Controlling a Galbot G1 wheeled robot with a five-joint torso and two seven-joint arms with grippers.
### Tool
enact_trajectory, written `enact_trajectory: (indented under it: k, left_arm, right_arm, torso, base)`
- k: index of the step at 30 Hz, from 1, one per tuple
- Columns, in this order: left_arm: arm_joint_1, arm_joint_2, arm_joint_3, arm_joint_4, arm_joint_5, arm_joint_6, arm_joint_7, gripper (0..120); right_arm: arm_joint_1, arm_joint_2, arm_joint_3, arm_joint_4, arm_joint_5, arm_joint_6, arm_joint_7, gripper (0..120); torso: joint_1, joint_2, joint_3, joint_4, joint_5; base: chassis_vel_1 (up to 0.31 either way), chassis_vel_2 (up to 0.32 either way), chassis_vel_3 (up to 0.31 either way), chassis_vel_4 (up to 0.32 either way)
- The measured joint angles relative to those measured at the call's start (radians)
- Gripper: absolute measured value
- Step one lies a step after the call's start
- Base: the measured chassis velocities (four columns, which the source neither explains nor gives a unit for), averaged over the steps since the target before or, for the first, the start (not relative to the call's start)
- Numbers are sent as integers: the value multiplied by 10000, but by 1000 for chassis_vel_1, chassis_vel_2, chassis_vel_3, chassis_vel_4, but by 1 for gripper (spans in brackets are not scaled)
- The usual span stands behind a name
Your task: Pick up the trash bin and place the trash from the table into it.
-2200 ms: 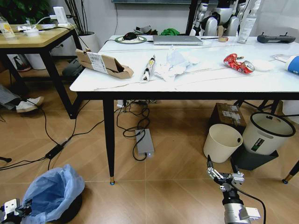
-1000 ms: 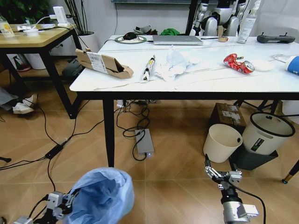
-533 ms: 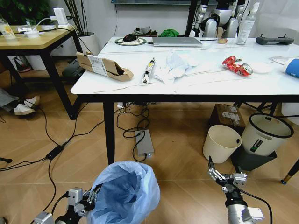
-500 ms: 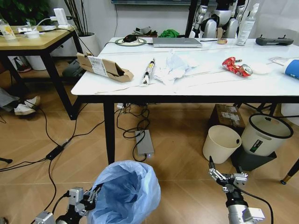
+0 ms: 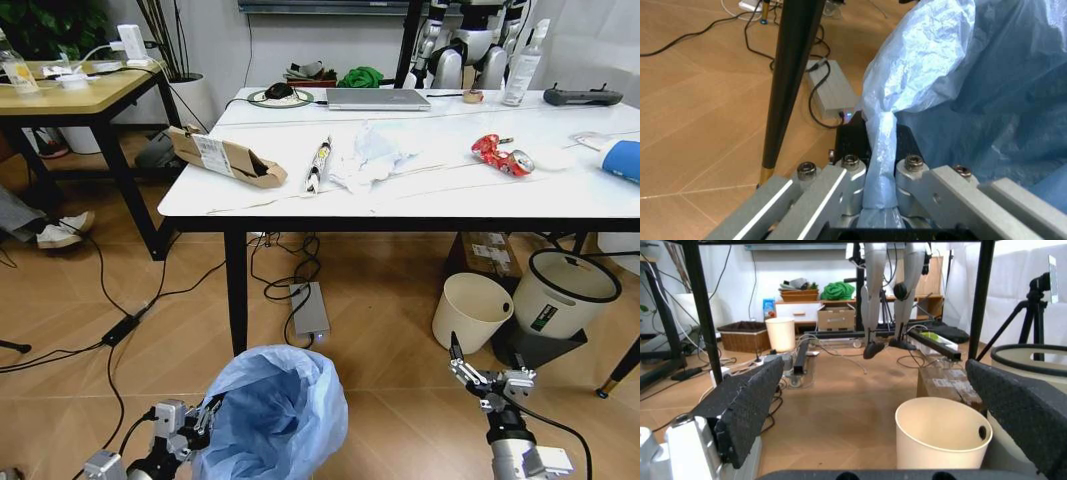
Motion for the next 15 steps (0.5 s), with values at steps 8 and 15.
enact_trajectory:
  k: [8,15]
  left_arm:
    - [-12,14,-125,-85,-31,42,-79,0]
    - [7,-62,-96,-160,-55,86,-152,0]
  right_arm:
    - [-12,-17,-23,38,2,2,3,100]
    - [-12,-68,-39,106,14,1,6,100]
  torso:
    - [91,295,204,0,1]
    - [182,563,380,0,0]
  base:
    - [0,0,0,0]
    - [0,0,0,0]
